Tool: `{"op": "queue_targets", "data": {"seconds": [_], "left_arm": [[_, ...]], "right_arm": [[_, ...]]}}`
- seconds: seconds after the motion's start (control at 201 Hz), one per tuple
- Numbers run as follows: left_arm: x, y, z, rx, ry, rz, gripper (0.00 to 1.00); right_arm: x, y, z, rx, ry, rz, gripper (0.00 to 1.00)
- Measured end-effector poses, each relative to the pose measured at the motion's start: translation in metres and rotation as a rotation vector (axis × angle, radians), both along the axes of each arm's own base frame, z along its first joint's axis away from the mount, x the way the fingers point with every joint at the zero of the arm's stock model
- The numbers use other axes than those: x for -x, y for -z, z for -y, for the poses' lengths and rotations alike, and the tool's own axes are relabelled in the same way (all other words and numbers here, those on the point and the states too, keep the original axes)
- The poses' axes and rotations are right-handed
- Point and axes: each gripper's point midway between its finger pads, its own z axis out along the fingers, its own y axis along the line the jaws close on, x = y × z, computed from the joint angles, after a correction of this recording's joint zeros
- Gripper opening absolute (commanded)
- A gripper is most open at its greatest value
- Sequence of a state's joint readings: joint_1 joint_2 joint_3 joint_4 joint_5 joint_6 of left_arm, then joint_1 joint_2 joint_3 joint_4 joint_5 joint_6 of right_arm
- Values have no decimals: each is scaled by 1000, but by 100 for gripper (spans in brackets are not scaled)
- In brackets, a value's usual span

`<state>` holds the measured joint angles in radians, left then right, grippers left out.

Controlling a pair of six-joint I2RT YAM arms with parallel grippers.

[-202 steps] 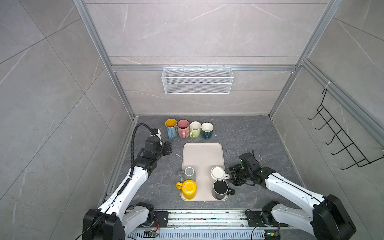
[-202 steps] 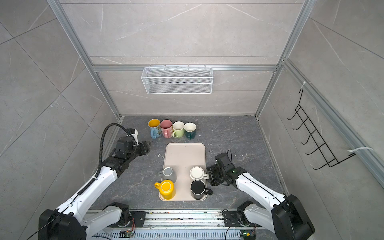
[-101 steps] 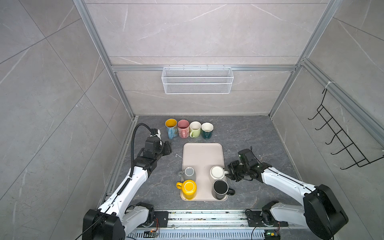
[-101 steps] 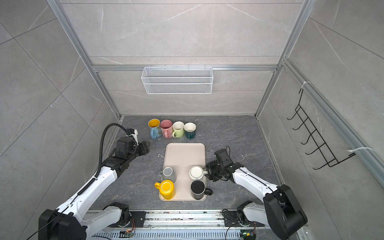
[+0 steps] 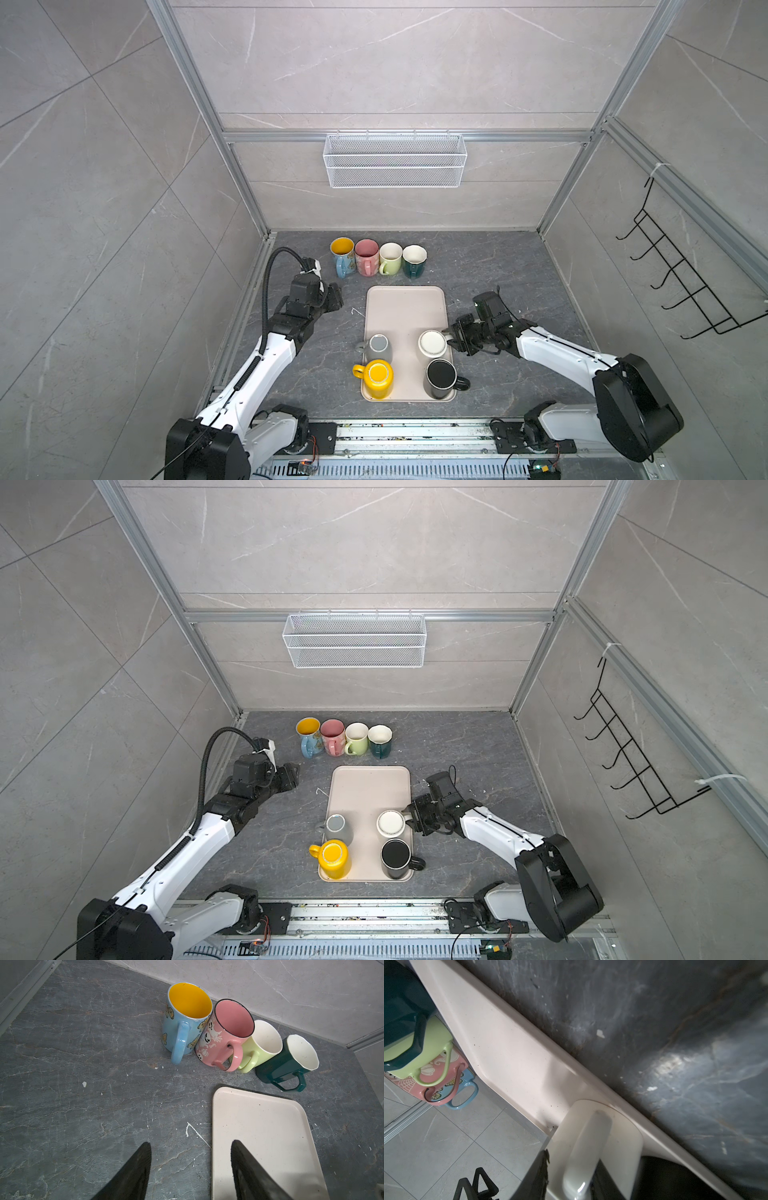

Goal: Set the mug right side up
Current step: 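Grasp the upside-down white mug's handle with the right gripper, then lift the white mug and tilt it upright with the right gripper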

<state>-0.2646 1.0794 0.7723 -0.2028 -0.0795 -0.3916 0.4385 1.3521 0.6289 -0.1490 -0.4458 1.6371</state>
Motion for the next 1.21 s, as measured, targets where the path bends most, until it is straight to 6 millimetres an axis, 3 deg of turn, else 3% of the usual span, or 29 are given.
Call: {"op": "queue_targets", "data": {"seconds": [0.543,0.802,0.867,1.041,1.205], "left_arm": [[-1,0,-4,-16,-17,5,64],[0,0,-5,-26,-18,5,64],[0,0,-6,-29,-21,5,64],[0,-1,-7,-33,-27,6,64],[-2,-7,-7,-31,-26,19,64]], "right_arm": [[-11,4,-10,-29,-22,11,19],[-22,3,-18,-53,-33,30,0],[-26,1,-20,-53,-36,35,0],[-39,-11,-26,-54,-59,84,0],[-61,-41,-34,-44,-114,205,0]]}}
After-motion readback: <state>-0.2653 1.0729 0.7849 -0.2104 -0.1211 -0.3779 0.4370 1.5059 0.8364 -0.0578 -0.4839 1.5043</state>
